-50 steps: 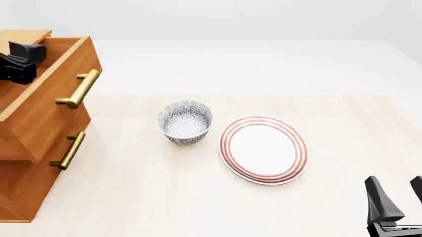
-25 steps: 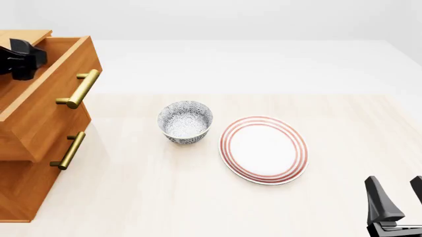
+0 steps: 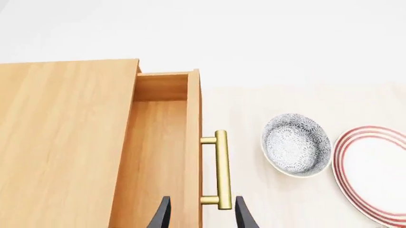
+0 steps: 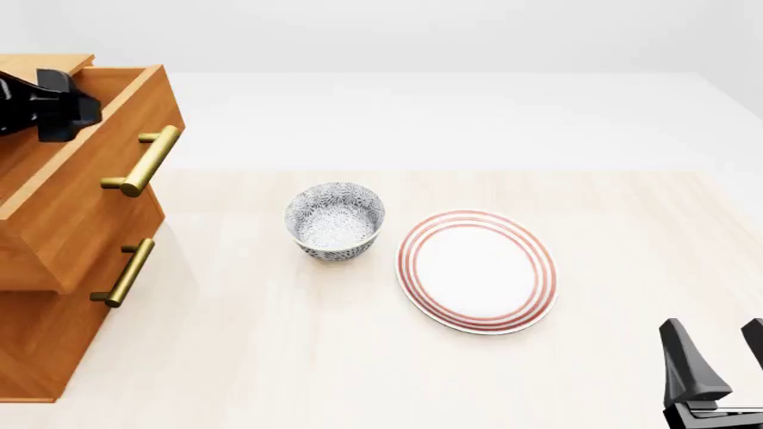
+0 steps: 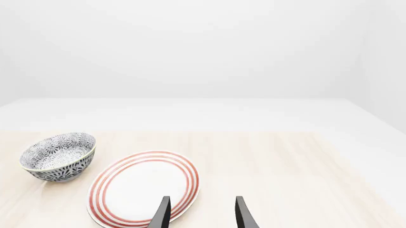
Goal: Open the top drawer of the cabinet.
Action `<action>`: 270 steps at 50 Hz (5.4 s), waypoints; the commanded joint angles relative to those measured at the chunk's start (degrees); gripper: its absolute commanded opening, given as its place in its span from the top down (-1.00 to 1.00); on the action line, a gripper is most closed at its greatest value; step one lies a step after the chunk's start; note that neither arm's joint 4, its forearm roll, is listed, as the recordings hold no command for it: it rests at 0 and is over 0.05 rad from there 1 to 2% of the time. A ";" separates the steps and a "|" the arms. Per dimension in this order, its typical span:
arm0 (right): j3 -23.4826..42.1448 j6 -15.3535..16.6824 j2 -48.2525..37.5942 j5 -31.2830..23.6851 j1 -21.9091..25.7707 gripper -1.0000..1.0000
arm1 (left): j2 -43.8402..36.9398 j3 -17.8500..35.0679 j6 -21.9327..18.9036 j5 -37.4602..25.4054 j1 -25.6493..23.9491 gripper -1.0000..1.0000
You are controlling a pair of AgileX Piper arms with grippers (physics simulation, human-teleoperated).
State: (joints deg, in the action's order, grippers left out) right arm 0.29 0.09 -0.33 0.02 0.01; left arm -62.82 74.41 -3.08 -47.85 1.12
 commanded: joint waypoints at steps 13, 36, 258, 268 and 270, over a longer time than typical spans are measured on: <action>-0.08 -0.01 0.00 0.08 -0.01 -1.00 | 2.46 -2.08 2.80 -2.08 1.57 -1.00; -0.08 -0.01 0.00 0.08 -0.01 -1.00 | 2.66 -8.26 5.83 3.40 0.80 -1.00; -0.08 0.00 0.00 0.08 -0.02 -1.00 | 4.66 -2.32 2.68 -6.72 -17.03 -1.00; -0.08 0.00 0.01 0.08 -0.01 -1.00 | 6.54 -0.77 2.00 -7.96 -16.32 -1.00; -0.08 0.00 0.00 0.08 -0.02 -1.00 | 7.06 -0.68 2.02 -8.03 -16.19 -1.00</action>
State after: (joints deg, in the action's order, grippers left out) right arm 0.29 0.09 -0.33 0.02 0.01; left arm -59.06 72.78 -1.26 -54.03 -15.76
